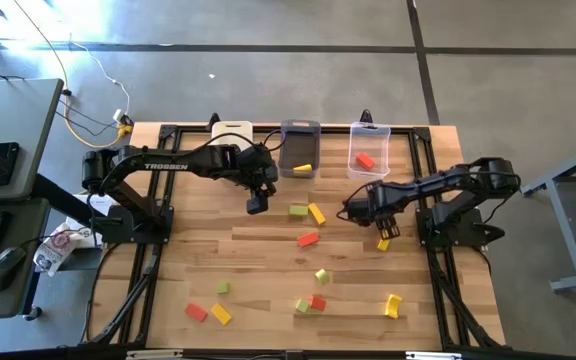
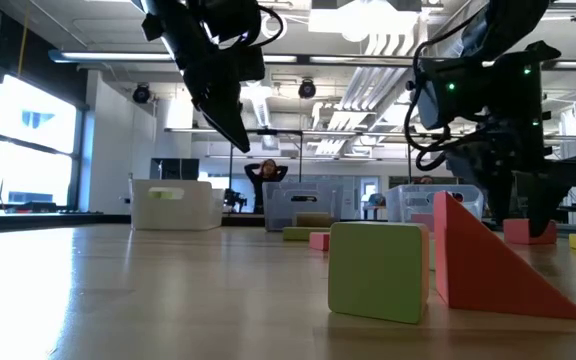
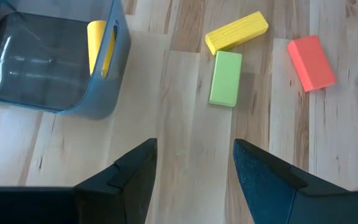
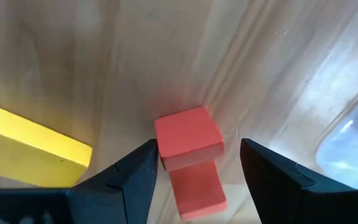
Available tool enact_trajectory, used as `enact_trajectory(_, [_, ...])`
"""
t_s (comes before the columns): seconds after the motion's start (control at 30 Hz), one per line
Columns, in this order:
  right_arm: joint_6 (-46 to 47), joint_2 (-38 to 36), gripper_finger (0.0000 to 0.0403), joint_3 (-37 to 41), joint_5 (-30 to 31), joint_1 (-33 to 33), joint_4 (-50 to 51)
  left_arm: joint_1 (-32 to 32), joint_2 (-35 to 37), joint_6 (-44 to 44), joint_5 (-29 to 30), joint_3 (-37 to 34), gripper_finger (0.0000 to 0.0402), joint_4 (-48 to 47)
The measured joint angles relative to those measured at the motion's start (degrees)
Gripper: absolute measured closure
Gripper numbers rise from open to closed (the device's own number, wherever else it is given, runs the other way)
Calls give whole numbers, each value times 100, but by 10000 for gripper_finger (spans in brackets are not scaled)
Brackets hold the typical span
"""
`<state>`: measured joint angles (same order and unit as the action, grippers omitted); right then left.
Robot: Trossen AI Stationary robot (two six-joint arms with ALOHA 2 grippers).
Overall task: Sort & place blocks by color
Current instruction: Put the orange block into the transparent bin
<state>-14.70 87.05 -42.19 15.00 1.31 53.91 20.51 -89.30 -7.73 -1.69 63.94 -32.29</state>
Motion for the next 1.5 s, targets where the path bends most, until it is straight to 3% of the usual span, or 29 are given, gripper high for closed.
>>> enact_trajectory(0.53, [-190, 360, 197, -25, -540, 294, -102, 0, 0, 2, 0, 0, 204, 2])
enact_trajectory(0.87, [-159, 566, 290, -33, -592, 288, -25, 1, 0, 0, 0, 0, 204, 2])
enact_trajectory(1.2, [456, 605, 292, -468, -211, 304, 328, 0, 0, 0, 0, 0, 204, 2])
enact_trajectory(1.5, [1136, 446, 293, -729, -300, 297, 284, 0, -2, 2, 0, 0, 204, -208])
